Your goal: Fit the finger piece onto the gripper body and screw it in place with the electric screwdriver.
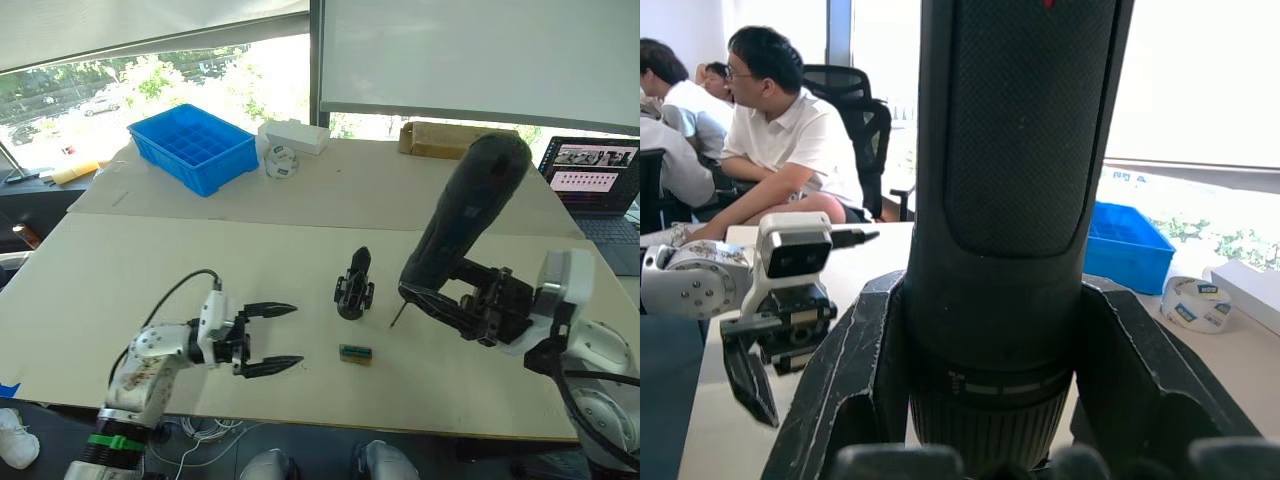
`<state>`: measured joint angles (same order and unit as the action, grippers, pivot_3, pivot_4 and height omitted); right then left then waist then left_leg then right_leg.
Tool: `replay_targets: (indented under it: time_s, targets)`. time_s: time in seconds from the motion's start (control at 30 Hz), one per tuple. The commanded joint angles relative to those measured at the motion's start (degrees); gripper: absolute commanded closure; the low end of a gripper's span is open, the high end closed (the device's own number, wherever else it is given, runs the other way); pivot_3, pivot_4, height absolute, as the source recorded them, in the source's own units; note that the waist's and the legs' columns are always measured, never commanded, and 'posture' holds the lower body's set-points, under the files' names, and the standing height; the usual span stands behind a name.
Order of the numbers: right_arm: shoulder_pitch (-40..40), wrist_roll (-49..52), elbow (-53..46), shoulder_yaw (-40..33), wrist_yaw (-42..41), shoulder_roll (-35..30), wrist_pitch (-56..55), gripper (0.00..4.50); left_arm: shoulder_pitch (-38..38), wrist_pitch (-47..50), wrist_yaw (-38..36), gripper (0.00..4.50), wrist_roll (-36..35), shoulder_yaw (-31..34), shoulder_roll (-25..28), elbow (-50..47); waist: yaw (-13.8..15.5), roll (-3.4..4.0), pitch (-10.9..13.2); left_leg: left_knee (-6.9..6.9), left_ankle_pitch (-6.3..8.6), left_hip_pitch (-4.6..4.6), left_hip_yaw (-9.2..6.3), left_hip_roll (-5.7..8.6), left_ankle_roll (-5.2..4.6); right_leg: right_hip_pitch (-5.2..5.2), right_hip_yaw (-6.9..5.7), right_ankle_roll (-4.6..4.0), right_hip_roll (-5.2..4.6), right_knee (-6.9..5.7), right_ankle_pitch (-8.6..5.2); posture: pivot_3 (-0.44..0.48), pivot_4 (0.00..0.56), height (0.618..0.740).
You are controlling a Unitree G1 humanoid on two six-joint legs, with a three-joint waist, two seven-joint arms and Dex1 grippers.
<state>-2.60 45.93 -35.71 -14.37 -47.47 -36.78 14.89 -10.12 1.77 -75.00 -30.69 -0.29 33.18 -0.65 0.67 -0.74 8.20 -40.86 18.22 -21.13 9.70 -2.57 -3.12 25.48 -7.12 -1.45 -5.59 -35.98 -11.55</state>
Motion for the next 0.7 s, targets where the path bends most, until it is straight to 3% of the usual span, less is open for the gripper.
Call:
replay_targets:
  time_s: [0.03,0.43,0.7]
  targets:
    - [-0.56,3.12,-2.16,-4.40,0.19,-1.36,-0.09,2.59,0.21,1.78,0.68,0.02,-2.88,4.20,1.45,-1.21,0.00,0.00,0.00,0.00,0.00,0.00,0.00,0.00,0.00,0.00,0.00,0.00,0.00,0.00,0.00,0.000,0.150,0.740]
    - [-9.97,8.05,1.32,-5.67,3.24,-3.48,3.71,2.59,-0.57,-1.45,1.18,0.02,0.14,4.34,-1.81,2.96,-0.01,0.00,0.01,0.00,-0.01,0.00,0.03,0.01,0.02,0.00,0.01,0.00,0.02,0.01,0.01,0.000,0.150,0.740]
    - [-21.70,11.71,3.89,-3.46,5.48,-4.15,8.19,2.59,-4.69,-6.25,7.79,0.02,9.63,-0.59,-6.56,8.34,0.02,-0.01,0.01,-0.01,-0.01,-0.01,0.04,0.03,0.03,-0.02,-0.03,-0.02,0.02,0.02,0.03,0.000,0.150,0.740]
